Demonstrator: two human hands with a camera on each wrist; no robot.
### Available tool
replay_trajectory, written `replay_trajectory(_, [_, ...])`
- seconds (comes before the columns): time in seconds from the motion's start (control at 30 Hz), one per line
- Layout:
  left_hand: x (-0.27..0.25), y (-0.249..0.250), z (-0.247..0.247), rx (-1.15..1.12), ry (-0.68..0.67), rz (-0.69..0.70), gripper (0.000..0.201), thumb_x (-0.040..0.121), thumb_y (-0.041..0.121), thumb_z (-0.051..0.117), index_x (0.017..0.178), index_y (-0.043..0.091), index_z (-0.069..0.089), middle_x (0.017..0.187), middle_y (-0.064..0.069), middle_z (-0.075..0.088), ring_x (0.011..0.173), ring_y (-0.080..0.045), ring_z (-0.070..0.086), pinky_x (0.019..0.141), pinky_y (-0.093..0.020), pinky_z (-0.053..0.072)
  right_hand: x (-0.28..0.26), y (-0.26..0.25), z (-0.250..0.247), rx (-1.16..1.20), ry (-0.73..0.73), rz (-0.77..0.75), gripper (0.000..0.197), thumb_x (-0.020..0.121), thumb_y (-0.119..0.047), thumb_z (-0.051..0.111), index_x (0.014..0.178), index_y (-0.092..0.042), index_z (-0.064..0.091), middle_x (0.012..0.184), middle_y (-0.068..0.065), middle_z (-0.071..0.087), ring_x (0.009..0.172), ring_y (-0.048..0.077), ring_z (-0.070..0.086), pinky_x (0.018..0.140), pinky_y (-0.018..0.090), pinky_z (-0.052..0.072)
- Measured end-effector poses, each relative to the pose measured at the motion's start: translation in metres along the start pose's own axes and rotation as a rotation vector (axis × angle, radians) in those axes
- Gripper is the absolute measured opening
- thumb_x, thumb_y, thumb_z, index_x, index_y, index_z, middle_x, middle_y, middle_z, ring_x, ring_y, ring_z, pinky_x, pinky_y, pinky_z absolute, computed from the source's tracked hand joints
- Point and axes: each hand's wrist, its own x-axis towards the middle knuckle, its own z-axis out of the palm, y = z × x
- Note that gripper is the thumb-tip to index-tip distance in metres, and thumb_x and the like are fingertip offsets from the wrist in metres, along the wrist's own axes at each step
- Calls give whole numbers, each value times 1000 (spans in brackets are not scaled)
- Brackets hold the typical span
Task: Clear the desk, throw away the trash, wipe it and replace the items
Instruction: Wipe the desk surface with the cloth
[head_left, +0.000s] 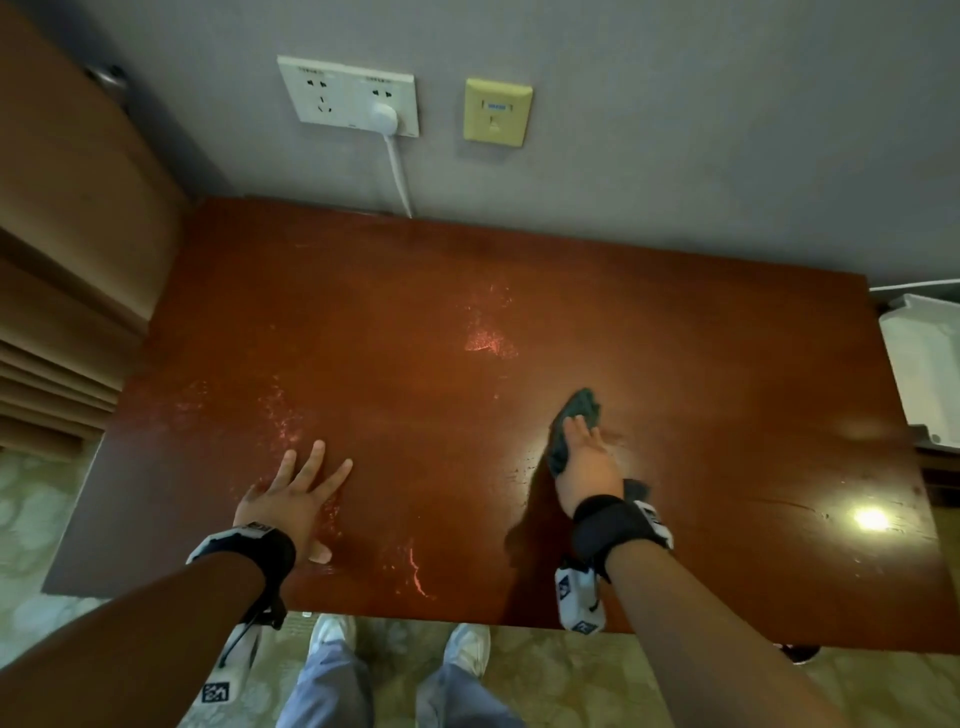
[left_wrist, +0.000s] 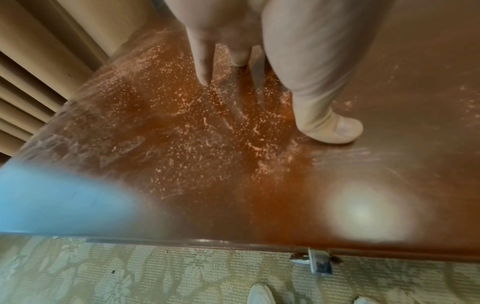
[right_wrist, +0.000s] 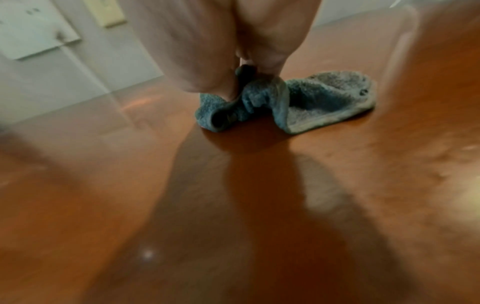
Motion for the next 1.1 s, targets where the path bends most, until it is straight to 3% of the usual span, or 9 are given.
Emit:
replay_trajectory(0.1, [0,0,0,-3,7,6,122,79,52,74,144,46,-29,153,2,-40,149,-28,-17,119,-47,20,-10,-46,29,-95,-21,-192,80,91,3,49,157,-23,11,164,-5,1,151,23,5,119,39,27])
replay_trajectory(0.27, [-2,0,-2,-18,12,14,121,79,50,75,146,47,-27,154,4,-39,149,-28,-17,117,-46,22,-32,-131,75,-196,-220,-506,82,88,13,33,158,-21,6,164,-7,-5,151,23,-6,121,38,20])
replay_trajectory(0.37, [-2,0,-2,-26,18,16,121,79,49,75,146,47,-26,154,4,-39,149,-28,-18,117,-45,25,-34,-150,80,-197,-293,-546,76,92,11,31,158,-22,8,164,-11,-6,151,20,-8,121,39,20])
replay_trajectory(0.5, [1,-1,-2,-23,12,23,123,78,50,75,145,47,-28,153,4,-40,149,-29,-17,117,-45,26,-25,-132,76,-179,-294,-581,88,86,18,33,157,-29,8,163,-17,-6,151,12,-6,118,36,26])
replay_trajectory(0.63, [-2,0,-3,-9,14,20,123,78,50,75,144,46,-29,154,2,-39,149,-29,-16,116,-46,29,-19,-96,52,-77,-190,-396,86,88,12,44,155,-32,13,162,-19,0,150,11,1,117,39,30])
replay_trajectory(0.73, [-6,2,-9,-13,1,24,122,79,48,75,146,45,-26,154,1,-37,149,-31,-15,114,-46,32,-14,-47,19,-6,-111,-156,81,90,5,48,154,-36,18,162,-15,8,145,15,28,113,38,38])
replay_trajectory(0.83, [-8,4,-16,21,-33,32,120,80,48,74,149,41,-24,157,-4,-34,149,-35,-12,114,-48,32,-1,10,-15,101,-36,79,84,85,10,46,153,-34,23,162,-1,20,129,25,51,109,38,42])
replay_trajectory(1.0, [-4,1,-56,121,-100,100,99,89,33,69,156,32,-4,164,-12,-3,147,-34,18,114,-48,32,13,80,-44,171,16,296,81,87,16,35,153,-29,25,159,14,26,138,36,40,112,45,37])
replay_trajectory(1.1, [7,0,-83,140,51,154,80,94,36,60,156,28,11,160,-6,20,145,-29,23,116,-46,26,18,81,-50,213,39,357,76,90,12,39,154,-28,26,159,15,26,136,40,40,110,46,40])
